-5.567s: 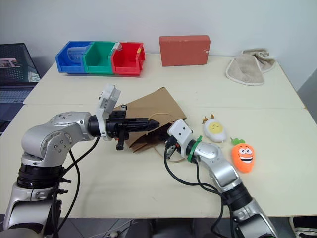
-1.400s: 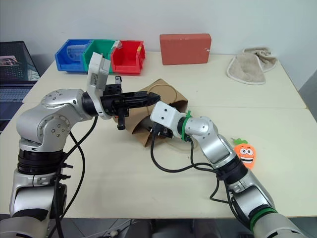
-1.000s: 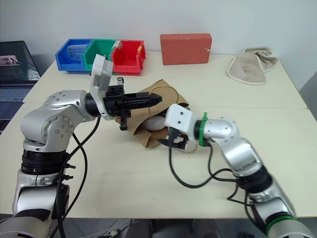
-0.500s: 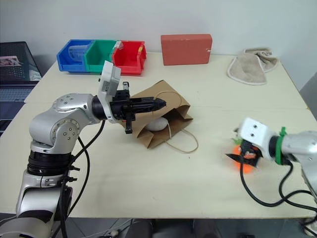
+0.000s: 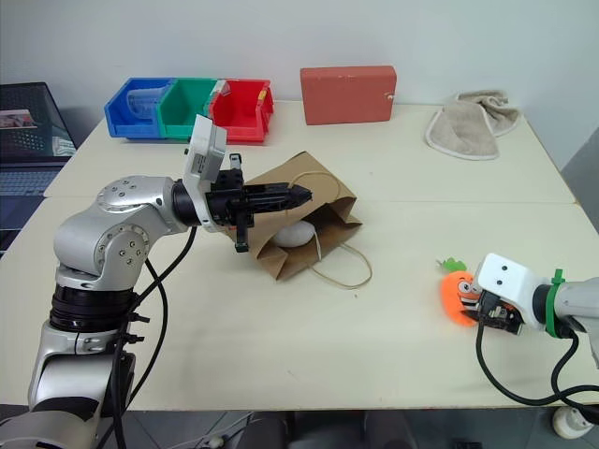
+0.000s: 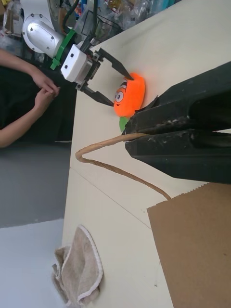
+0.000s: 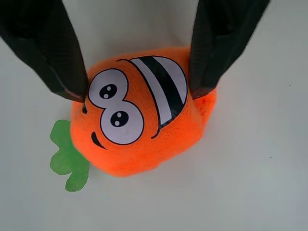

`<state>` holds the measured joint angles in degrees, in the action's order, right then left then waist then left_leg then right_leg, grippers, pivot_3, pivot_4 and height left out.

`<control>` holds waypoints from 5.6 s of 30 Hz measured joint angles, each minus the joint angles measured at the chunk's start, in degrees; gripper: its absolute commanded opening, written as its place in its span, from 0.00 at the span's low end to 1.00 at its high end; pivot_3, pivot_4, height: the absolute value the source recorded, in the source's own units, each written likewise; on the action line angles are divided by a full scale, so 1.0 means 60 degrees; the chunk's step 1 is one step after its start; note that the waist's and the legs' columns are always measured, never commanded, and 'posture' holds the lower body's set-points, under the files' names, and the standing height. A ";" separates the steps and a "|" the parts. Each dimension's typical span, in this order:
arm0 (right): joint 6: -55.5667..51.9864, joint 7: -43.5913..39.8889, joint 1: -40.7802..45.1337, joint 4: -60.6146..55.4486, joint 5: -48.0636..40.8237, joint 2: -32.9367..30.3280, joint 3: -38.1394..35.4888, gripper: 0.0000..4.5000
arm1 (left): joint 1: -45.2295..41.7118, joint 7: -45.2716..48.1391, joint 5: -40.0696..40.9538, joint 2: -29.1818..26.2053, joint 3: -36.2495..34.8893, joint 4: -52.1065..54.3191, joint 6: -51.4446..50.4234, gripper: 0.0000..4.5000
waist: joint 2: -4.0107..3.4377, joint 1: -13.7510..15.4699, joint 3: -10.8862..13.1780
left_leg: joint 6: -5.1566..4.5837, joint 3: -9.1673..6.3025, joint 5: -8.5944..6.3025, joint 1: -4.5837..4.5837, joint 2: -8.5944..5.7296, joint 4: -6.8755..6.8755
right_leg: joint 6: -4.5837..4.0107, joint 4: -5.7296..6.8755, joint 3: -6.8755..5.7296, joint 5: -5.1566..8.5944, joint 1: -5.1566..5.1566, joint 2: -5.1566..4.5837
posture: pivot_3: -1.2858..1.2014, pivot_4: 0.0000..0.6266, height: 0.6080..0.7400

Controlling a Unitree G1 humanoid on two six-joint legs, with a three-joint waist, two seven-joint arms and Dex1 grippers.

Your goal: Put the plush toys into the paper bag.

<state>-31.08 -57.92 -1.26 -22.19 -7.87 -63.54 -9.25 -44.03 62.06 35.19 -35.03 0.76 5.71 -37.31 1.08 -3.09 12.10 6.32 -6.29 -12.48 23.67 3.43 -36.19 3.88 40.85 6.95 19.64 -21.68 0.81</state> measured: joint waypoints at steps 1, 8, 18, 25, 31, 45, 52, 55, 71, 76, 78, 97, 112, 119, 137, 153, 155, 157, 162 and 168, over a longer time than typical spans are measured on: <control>0.0062 0.0009 0.0026 0.0022 0.0004 0.0000 0.0020 0.38 | 0.0000 -0.0004 0.0000 -0.0010 -0.0003 0.0001 0.0000 0.00 | 0.0000 0.0000 0.0000 | 0.0000 0.0000 0.0000 0.0000 0.0000 0.0001 | 0.0000 0.0000 0.0000 0.0000 0.0000 0.0000 | 0.52 0.24 1.00; 0.0363 0.0005 0.0909 0.0000 -0.0259 0.0295 0.0275 0.01 | 0.0009 -0.0020 0.0070 -0.0112 -0.0096 0.0008 -0.0060 0.00 | -0.0001 -0.0033 0.0000 | 0.0000 0.0000 0.0000 -0.0006 0.0002 -0.0001 | 0.0000 0.0004 0.0001 0.0000 0.0002 0.0001 | 0.52 0.24 1.00; -0.0500 0.0145 0.4390 -0.1018 -0.1081 0.2029 0.2164 0.01 | -0.0350 0.0004 0.0292 -0.0268 -0.0400 -0.0412 -0.0337 0.00 | 0.0000 -0.0086 0.0001 | 0.0001 -0.0008 0.0001 -0.0007 0.0009 0.0002 | -0.0001 0.0008 -0.0008 -0.0001 -0.0001 0.0005 | 0.52 0.24 1.00; -0.0633 0.1135 0.6504 0.0049 -0.0201 0.4619 0.4603 0.01 | -0.0501 0.0175 0.0521 -0.0358 -0.0525 -0.0478 -0.0477 0.00 | 0.0000 -0.0027 0.0000 | 0.0016 -0.0026 0.0009 0.0020 0.0006 0.0008 | -0.0003 0.0010 -0.0028 -0.0001 -0.0023 0.0001 | 0.52 0.24 1.00; 0.0443 0.1763 0.7327 0.2046 0.1312 0.5255 0.5565 0.01 | -0.0479 0.0200 0.0685 -0.0393 -0.0571 -0.0415 -0.0689 0.00 | 0.0000 0.0032 0.0001 | 0.0033 -0.0034 0.0018 0.0027 0.0006 0.0009 | -0.0003 0.0013 -0.0041 -0.0001 -0.0031 -0.0002 | 0.52 0.24 1.00; 0.2015 0.3278 0.8274 0.4449 0.3883 0.6766 0.6055 0.01 | -0.0394 0.0436 0.1008 -0.0595 -0.0577 -0.0169 -0.1011 0.00 | 0.0000 -0.0056 0.0000 | 0.0035 -0.0031 0.0019 0.0030 0.0008 0.0017 | -0.0005 0.0028 -0.0039 -0.0002 -0.0049 -0.0001 | 0.52 0.24 1.00; 0.2094 0.3807 0.8277 0.4993 0.4178 0.7408 0.6034 0.33 | -0.0402 0.0510 0.1090 -0.0593 -0.0577 -0.0168 -0.1049 0.00 | 0.0000 -0.0066 0.0000 | 0.0037 -0.0030 0.0020 0.0036 0.0007 0.0020 | -0.0005 0.0031 -0.0037 -0.0002 -0.0056 -0.0002 | 0.52 0.24 1.00; 0.1956 0.3539 0.8275 0.4891 0.4074 0.7366 0.5858 0.56 | -0.0402 0.0510 0.1095 -0.0593 -0.0576 -0.0169 -0.1057 0.00 | 0.0000 -0.0064 0.0000 | 0.0037 -0.0030 0.0020 0.0035 0.0007 0.0019 | -0.0005 0.0032 -0.0037 -0.0002 -0.0056 -0.0002 | 0.52 0.24 1.00; -0.1020 0.0741 0.7482 0.0052 0.1097 0.5816 0.4165 0.99 | -0.0598 0.0155 0.0836 -0.0279 -0.0555 -0.0562 -0.0807 0.00 | -0.0001 -0.0030 0.0001 | 0.0007 -0.0033 0.0004 0.0035 0.0006 0.0019 | -0.0005 0.0030 -0.0040 -0.0002 -0.0052 -0.0002 | 0.52 0.24 1.00; -0.2182 0.0039 0.5911 -0.1352 -0.0537 0.4462 0.2732 0.99 | -0.0670 0.0158 0.0739 -0.0158 -0.0507 -0.0633 -0.0759 0.00 | 0.0002 0.0045 -0.0001 | 0.0003 -0.0039 0.0001 0.0036 0.0004 0.0022 | -0.0005 0.0011 -0.0047 -0.0001 -0.0037 -0.0003 | 0.52 0.24 1.00; -0.2548 0.0038 0.5049 -0.1358 -0.0798 0.4098 0.2512 0.99 | -0.0651 0.0153 0.0696 -0.0209 -0.0547 -0.0638 -0.0759 0.00 | 0.0001 0.0042 0.0000 | 0.0002 -0.0033 0.0001 0.0036 0.0002 0.0020 | -0.0005 0.0008 -0.0038 -0.0001 -0.0038 -0.0003 | 0.52 0.24 1.00; -0.1421 0.2921 0.5390 0.3375 0.0335 0.6605 0.3753 0.46 | -0.0627 0.0070 0.0652 -0.0203 -0.0556 -0.0543 -0.0752 0.00 | 0.0000 -0.0223 0.0000 | -0.0004 -0.0024 0.0010 0.0031 0.0004 0.0024 | -0.0008 0.0025 -0.0028 -0.0004 -0.0049 0.0001 | 0.52 0.24 1.00; -0.2764 0.0895 0.5178 0.1104 -0.1651 0.4267 0.2617 0.01 | -0.0969 0.0032 0.1150 -0.0704 -0.0986 -0.0495 -0.1246 0.00 | -0.0003 -0.0110 0.0003 | -0.0007 -0.0026 0.0009 0.0037 0.0001 0.0024 | -0.0007 0.0019 -0.0031 -0.0004 -0.0049 -0.0001 | 0.52 0.24 1.00; -0.4138 -0.0974 0.5861 0.0404 -0.3835 0.1752 0.1133 0.01 | -0.1143 -0.0223 0.1638 -0.0537 -0.1221 -0.0505 -0.1665 0.00 | -0.0006 -0.0064 0.0004 | -0.0008 -0.0016 0.0009 0.0025 0.0004 0.0019 | -0.0008 0.0017 -0.0022 -0.0004 -0.0044 0.0001 | 0.52 0.24 1.00; -0.5622 -0.0332 0.9570 0.3712 -0.4221 0.1917 0.1796 0.04 | -0.2487 -0.1343 0.0055 0.1241 -0.0744 -0.2963 -0.0237 0.00 | -0.0007 -0.0024 0.0005 | 0.0004 -0.0006 0.0014 0.0061 0.0001 0.0046 | -0.0010 0.0001 -0.0021 -0.0003 -0.0085 -0.0006 | 0.52 0.24 1.00; -0.5555 0.0043 0.9237 0.2917 -0.5300 0.1747 -0.0040 1.00 | -0.1195 -0.0411 -0.0260 -0.0688 -0.0794 -0.2141 -0.0229 1.00 | -0.0015 -0.0032 0.0010 | -0.0011 -0.0005 0.0006 0.0063 0.0005 0.0049 | -0.0011 0.0006 -0.0024 -0.0003 -0.0092 -0.0005 | 0.52 0.24 1.00; -0.5162 -0.0201 0.8759 0.2535 -0.5296 0.1191 -0.0403 1.00 | -0.0695 -0.0148 -0.0230 -0.1245 -0.0947 -0.1718 -0.0234 1.00 | -0.0015 -0.0030 0.0009 | -0.0012 -0.0005 0.0005 0.0062 0.0007 0.0056 | -0.0012 0.0000 -0.0027 -0.0001 -0.0089 -0.0005 | 0.52 0.24 1.00; -0.4966 -0.0317 0.8253 0.2167 -0.5375 0.1065 -0.0606 1.00 | -0.0084 0.0204 -0.0184 -0.1734 -0.1051 -0.1240 -0.0250 1.00 | -0.0016 -0.0034 0.0009 | -0.0012 0.0004 0.0005 0.0057 0.0007 0.0055 | -0.0011 0.0002 -0.0018 -0.0001 -0.0086 -0.0005 | 0.52 0.24 1.00; -0.4430 -0.0473 0.6645 0.1127 -0.5550 0.0866 -0.1044 1.00 | 0.1307 0.0396 0.0168 -0.2067 -0.1364 -0.0580 -0.0593 1.00 | -0.0015 -0.0027 0.0010 | -0.0011 0.0004 0.0006 0.0052 0.0008 0.0024 | -0.0011 0.0018 -0.0016 -0.0001 -0.0074 -0.0004 | 0.52 0.24 1.00; -0.4145 -0.0484 0.5626 -0.0042 -0.5937 0.0912 -0.1192 1.00 | 0.1811 0.0022 0.0153 -0.0928 -0.0750 0.0127 -0.0299 1.00 | -0.0014 0.0081 0.0008 | -0.0010 0.0003 0.0007 0.0034 0.0005 0.0009 | -0.0007 0.0008 -0.0015 -0.0004 -0.0041 -0.0005 | 0.52 0.24 1.00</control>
<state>-55.95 -60.83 32.50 -22.44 -43.49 -58.07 -16.40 -33.16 62.19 36.11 -40.60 -3.74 6.47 -39.11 1.00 -2.60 12.15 6.26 -6.27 -12.44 23.87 3.46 -36.13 3.84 40.89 6.87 19.61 -21.93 0.78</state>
